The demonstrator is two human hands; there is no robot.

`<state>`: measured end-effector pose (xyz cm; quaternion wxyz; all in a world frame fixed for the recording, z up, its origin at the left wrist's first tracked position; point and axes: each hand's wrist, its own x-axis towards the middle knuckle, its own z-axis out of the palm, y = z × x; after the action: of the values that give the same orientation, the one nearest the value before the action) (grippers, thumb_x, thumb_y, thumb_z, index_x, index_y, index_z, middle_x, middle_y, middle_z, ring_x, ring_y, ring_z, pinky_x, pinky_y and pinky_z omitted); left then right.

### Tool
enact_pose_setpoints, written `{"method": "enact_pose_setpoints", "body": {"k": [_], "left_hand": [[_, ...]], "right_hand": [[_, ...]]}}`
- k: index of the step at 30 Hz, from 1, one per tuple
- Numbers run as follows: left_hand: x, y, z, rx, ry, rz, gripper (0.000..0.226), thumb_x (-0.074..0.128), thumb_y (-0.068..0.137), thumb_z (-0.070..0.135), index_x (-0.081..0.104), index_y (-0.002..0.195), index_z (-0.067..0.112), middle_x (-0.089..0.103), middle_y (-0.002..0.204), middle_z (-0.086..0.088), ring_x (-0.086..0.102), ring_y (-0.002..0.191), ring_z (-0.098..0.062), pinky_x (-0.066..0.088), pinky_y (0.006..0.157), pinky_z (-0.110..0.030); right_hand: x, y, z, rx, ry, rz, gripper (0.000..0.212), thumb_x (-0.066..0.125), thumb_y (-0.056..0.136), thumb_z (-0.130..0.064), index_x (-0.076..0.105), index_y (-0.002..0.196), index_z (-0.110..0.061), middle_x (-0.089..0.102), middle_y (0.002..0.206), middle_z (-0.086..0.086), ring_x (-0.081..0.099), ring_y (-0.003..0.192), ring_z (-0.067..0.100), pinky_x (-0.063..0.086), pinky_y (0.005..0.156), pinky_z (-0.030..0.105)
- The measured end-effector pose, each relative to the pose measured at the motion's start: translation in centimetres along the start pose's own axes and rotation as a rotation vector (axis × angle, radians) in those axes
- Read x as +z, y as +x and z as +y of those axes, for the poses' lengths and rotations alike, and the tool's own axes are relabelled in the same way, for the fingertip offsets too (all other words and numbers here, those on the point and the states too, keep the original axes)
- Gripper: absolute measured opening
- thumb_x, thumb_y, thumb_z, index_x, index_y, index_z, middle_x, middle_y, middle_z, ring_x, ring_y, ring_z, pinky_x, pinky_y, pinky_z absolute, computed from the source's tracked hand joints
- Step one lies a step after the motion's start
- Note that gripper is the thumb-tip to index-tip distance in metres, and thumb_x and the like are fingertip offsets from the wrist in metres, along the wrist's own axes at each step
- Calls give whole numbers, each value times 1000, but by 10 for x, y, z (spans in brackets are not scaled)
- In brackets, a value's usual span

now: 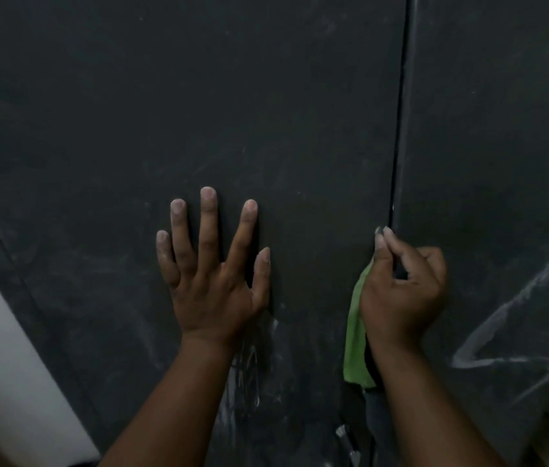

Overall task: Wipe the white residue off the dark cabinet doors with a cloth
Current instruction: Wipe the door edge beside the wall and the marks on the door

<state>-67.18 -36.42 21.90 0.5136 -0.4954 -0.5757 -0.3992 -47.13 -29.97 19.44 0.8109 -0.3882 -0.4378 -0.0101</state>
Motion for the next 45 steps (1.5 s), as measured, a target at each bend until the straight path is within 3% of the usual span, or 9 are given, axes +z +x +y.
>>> {"method": "enact_pose_setpoints", "body": {"k": [8, 12, 15, 18, 22, 27, 31, 37, 45], "left_hand": [[-7, -3, -7, 16, -24, -23, 60, 51, 104, 49, 36, 161, 36, 25, 171, -8, 17, 159, -37, 12, 127, -53], [-16, -15, -25, 31, 14, -38, 59, 52, 103, 50, 40, 159, 34, 28, 169, -9, 21, 157, -36, 15, 127, -52], [-19, -19, -30, 18, 17, -38, 59, 53, 103, 50, 41, 159, 34, 29, 169, -9, 23, 157, -37, 17, 126, -53], [-17, -18, -31, 9, 11, -20, 60, 54, 103, 49, 39, 159, 35, 28, 170, -8, 23, 157, -35, 21, 124, -55], [-18, -19, -48, -25, 40, 26, 61, 52, 102, 50, 38, 160, 35, 29, 170, -6, 24, 157, -32, 20, 122, -56], [-28, -24, -94, -49, 86, 30, 64, 51, 102, 55, 36, 161, 34, 25, 171, -7, 20, 158, -33, 17, 122, -57], [-31, -26, -103, -20, 93, -7, 65, 48, 102, 56, 34, 162, 32, 24, 171, -10, 19, 158, -36, 16, 121, -59], [-29, -30, -108, 3, 58, -16, 65, 48, 102, 53, 34, 162, 31, 24, 171, -11, 18, 158, -37, 16, 122, -61], [-28, -32, -108, 7, 45, -25, 66, 50, 101, 52, 34, 162, 31, 25, 170, -12, 17, 159, -37, 15, 123, -61]], "right_hand": [[-33, -84, 13, -284, -95, -421, 23, 65, 96, -15, 80, 111, -23, 54, 83, -5, 54, 64, 13, 45, 59, 24], [-28, -34, 21, -139, -125, -151, 11, 71, 98, -19, 81, 102, -17, 49, 78, -3, 46, 60, 14, 43, 57, 31], [-5, -21, -4, -148, -55, -108, 10, 76, 96, -20, 81, 103, -14, 47, 80, -5, 43, 60, 11, 35, 61, 14], [6, -62, -31, -264, 15, -306, 16, 67, 101, -22, 80, 108, -20, 48, 82, -6, 41, 65, 7, 32, 66, 6], [-13, -116, -26, -343, -34, -540, 29, 52, 105, -24, 79, 114, -26, 57, 81, -5, 52, 63, 12, 43, 55, 23], [-23, -88, -2, -160, -106, -340, 31, 75, 88, 1, 80, 107, -23, 54, 81, -5, 48, 69, 5, 36, 67, 10], [2, -94, -34, -171, -11, -294, 16, 69, 96, -8, 80, 106, -10, 49, 81, -2, 41, 66, 7, 29, 69, 6], [-6, -140, -39, -276, 1, -527, 36, 68, 85, 4, 77, 116, -14, 60, 81, 6, 57, 64, 17, 44, 59, 23], [19, -127, -59, -167, 33, -321, 17, 69, 97, -10, 80, 110, -8, 47, 83, -5, 41, 67, 5, 31, 68, 5]]}}
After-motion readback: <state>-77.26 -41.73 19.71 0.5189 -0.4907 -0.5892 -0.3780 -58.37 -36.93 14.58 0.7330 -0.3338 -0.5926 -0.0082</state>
